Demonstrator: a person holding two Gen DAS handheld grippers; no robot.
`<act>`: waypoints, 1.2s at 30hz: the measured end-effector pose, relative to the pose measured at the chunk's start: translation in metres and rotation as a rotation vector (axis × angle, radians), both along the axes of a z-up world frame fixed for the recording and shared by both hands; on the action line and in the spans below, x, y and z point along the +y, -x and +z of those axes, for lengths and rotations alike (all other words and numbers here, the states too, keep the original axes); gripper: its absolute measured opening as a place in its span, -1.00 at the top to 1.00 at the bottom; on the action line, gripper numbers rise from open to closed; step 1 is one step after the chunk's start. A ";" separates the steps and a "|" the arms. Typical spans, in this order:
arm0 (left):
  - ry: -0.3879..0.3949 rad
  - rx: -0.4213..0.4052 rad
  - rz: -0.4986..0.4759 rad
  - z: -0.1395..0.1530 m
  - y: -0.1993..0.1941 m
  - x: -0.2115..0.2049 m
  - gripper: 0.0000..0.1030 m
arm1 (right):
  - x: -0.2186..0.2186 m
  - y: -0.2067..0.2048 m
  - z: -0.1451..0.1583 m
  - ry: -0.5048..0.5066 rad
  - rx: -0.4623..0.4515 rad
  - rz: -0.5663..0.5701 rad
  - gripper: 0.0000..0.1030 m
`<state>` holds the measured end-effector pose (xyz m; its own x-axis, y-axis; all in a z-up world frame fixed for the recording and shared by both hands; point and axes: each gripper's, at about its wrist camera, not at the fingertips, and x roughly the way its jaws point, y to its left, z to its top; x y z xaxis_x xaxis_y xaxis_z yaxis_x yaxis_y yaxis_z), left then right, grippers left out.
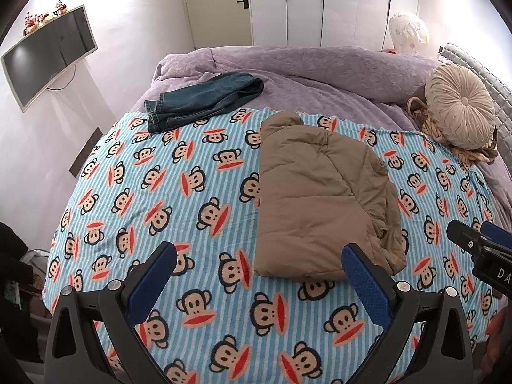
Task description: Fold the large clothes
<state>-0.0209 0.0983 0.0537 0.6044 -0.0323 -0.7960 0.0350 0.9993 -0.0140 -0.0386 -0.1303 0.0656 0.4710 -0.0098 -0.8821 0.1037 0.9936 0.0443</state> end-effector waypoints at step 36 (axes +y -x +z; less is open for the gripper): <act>-0.005 -0.024 -0.006 0.001 -0.003 0.005 -1.00 | 0.003 0.002 0.001 0.006 0.000 -0.004 -0.73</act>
